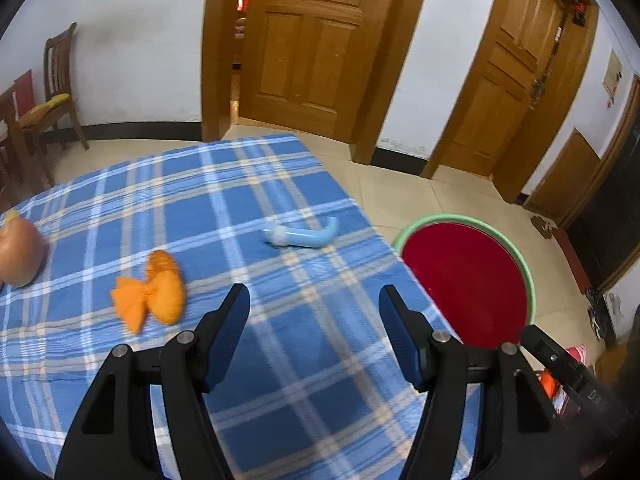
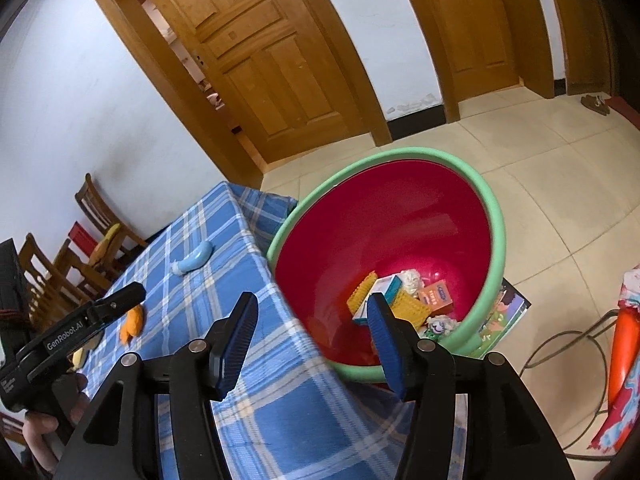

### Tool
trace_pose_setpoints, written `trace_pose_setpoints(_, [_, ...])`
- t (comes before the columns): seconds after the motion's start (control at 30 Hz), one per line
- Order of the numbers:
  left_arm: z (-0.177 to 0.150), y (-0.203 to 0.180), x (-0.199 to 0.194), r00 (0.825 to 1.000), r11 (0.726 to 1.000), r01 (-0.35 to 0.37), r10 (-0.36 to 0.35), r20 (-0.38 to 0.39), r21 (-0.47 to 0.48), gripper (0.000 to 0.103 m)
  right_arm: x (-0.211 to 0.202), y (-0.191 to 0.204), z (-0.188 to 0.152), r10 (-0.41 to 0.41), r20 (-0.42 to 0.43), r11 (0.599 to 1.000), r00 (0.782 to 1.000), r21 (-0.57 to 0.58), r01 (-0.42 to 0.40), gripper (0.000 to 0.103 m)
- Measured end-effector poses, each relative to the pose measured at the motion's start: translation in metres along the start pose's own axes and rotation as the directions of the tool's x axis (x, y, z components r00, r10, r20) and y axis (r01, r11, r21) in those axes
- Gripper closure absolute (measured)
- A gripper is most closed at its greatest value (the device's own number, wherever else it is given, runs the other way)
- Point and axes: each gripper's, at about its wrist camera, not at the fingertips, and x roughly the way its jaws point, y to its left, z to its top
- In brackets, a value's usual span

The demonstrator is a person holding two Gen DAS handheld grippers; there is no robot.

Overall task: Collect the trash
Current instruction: 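Move the left gripper to the orange peel and grasp it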

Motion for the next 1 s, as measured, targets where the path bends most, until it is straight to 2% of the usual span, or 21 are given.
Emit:
trace_pose_setpoints(0.23, [0.001, 0.037, 0.000, 0.996, 0.996, -0.088, 0.088, 0.012, -0.031, 0.036, 0.004, 0.013, -0.003, -0.005, -0.008, 1.000, 1.000, -0.026, 0.004, 0.045])
trace_pose_setpoints(0.47, [0.001, 0.075, 0.014, 0.985, 0.983, -0.171, 0.170, -0.021, -0.069, 0.036, 0.011, 0.028, -0.005, 0.000, -0.025, 0.998, 1.000, -0.058, -0.001, 0.045])
trace_pose_setpoints(0.9, [0.001, 0.097, 0.049, 0.970, 0.970, -0.233, 0.227, -0.092, -0.063, 0.036, 0.029, 0.066, 0.002, 0.027, -0.058, 0.985, 0.998, -0.167, -0.036, 0.045])
trace_pose_setpoints(1.0, [0.000, 0.104, 0.051, 0.968, 0.967, -0.240, 0.233, -0.087, -0.079, 0.048, 0.036, 0.076, 0.003, 0.033, -0.077, 0.981, 0.996, -0.188, -0.047, 0.045])
